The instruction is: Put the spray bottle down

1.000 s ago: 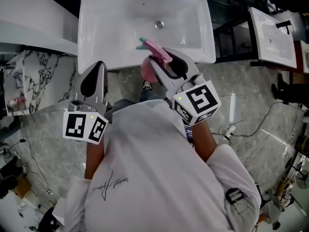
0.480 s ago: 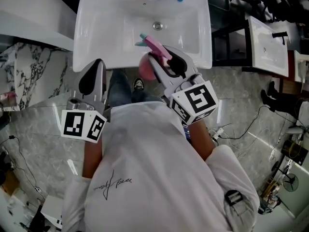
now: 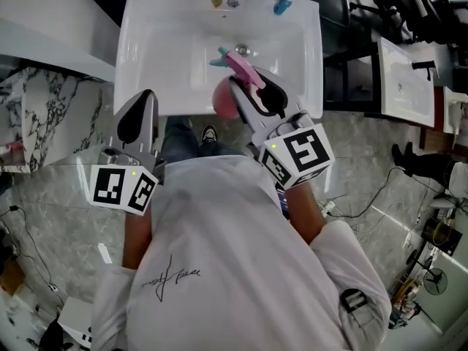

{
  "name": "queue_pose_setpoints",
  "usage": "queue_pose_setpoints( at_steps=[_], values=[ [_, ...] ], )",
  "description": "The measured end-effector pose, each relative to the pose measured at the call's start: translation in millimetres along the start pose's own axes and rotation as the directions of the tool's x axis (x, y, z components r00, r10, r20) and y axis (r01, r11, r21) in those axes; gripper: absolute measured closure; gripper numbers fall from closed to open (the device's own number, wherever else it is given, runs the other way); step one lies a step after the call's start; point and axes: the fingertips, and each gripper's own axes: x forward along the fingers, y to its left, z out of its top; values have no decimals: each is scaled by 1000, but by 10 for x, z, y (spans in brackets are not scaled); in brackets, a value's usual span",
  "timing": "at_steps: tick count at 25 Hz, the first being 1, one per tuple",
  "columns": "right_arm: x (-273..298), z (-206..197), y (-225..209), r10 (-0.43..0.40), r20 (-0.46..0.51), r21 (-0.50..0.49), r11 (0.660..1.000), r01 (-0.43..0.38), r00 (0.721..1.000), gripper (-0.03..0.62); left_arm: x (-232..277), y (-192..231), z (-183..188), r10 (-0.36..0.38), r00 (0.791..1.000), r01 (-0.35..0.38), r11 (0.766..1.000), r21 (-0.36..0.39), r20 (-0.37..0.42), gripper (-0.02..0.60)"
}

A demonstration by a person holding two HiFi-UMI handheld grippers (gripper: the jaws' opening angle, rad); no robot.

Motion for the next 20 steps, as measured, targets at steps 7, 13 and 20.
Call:
queue_pose_setpoints(
  at_steps=[7,13,20],
  values=[
    [205,65,-147,-10,1,5,1000,10,1000,471,104,166,105,15,1000,-15,999,-50,8,558],
    [334,68,-255,-10,-4,13,1000,10,1000,471,167,230,82,24,1000,-25,999,-34,-13,558],
    [520,56,-306,13,-22,17,1000,-12,1000,471,184,299,49,54,998,-54,998,-6,-32,558]
  ],
)
